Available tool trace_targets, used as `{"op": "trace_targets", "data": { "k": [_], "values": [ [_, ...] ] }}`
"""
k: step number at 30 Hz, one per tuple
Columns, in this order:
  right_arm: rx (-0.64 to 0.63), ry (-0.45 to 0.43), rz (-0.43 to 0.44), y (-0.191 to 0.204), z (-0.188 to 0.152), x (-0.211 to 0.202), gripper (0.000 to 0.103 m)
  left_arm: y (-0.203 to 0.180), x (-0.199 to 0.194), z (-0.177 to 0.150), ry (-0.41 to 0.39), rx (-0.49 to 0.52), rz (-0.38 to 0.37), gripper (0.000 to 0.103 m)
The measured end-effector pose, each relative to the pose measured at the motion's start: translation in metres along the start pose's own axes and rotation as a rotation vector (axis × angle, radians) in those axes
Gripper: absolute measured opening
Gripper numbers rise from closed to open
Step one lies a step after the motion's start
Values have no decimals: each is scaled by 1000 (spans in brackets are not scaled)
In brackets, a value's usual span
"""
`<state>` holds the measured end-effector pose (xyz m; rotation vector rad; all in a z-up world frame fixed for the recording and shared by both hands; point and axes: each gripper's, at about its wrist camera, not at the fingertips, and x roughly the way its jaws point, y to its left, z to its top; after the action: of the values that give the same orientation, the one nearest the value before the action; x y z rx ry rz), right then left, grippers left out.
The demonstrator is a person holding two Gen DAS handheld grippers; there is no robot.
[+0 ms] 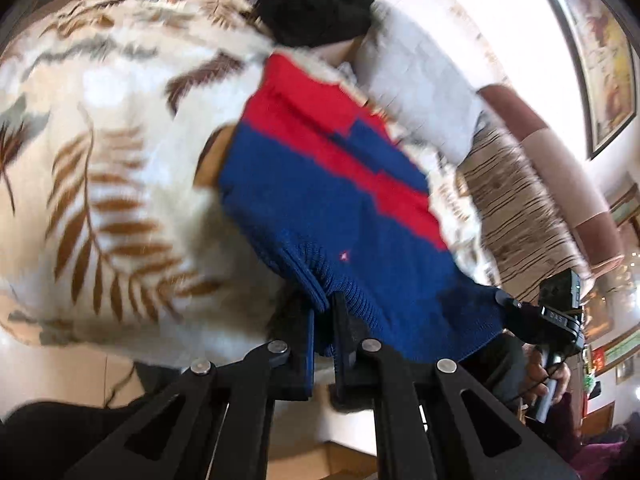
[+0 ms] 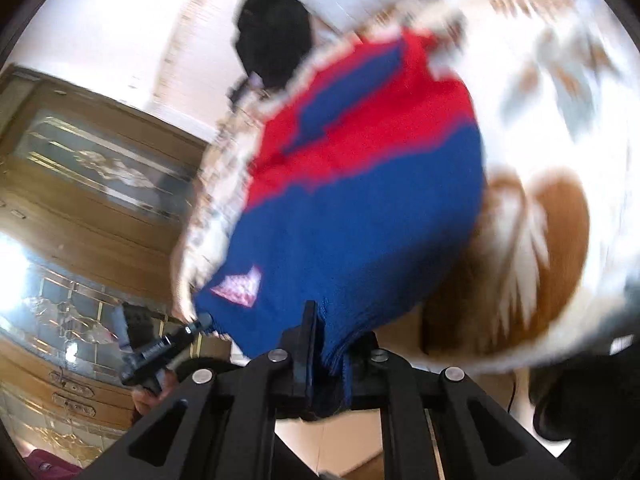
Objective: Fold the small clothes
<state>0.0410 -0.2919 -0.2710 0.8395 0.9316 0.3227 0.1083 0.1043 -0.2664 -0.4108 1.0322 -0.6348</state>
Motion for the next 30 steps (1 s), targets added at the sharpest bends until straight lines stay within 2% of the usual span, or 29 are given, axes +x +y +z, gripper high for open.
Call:
{"op": "trace_targets", "data": {
  "k": [4,8,11,16,18,22,24,27,30],
  "values": [
    [-56,-79,23,22,34,-15,11,-17,-5,33,-33,34,-21,7],
    [-77,-122,28,32,65,-16,10,-29,-1,73,-65,54,-33,7],
    [-85,-155,26,40,92,-5,10,-33,7,114,-88,54,-28,6],
    [-63,-213,17,33,157,9,10,-28,35,187,-124,26,-21,6],
    [-54,-229,10,28,184,18,10,-26,57,225,-136,21,-9,5],
    [-14,-258,-19,9,252,52,10,-19,96,281,-139,9,8,5],
    [14,-271,-25,-2,283,72,10,-10,125,309,-127,0,42,5],
    [53,-296,-70,-26,324,99,10,13,171,335,-95,-33,91,5],
    [106,-300,-87,-57,346,123,10,33,209,339,-67,-47,129,5]
  ]
}}
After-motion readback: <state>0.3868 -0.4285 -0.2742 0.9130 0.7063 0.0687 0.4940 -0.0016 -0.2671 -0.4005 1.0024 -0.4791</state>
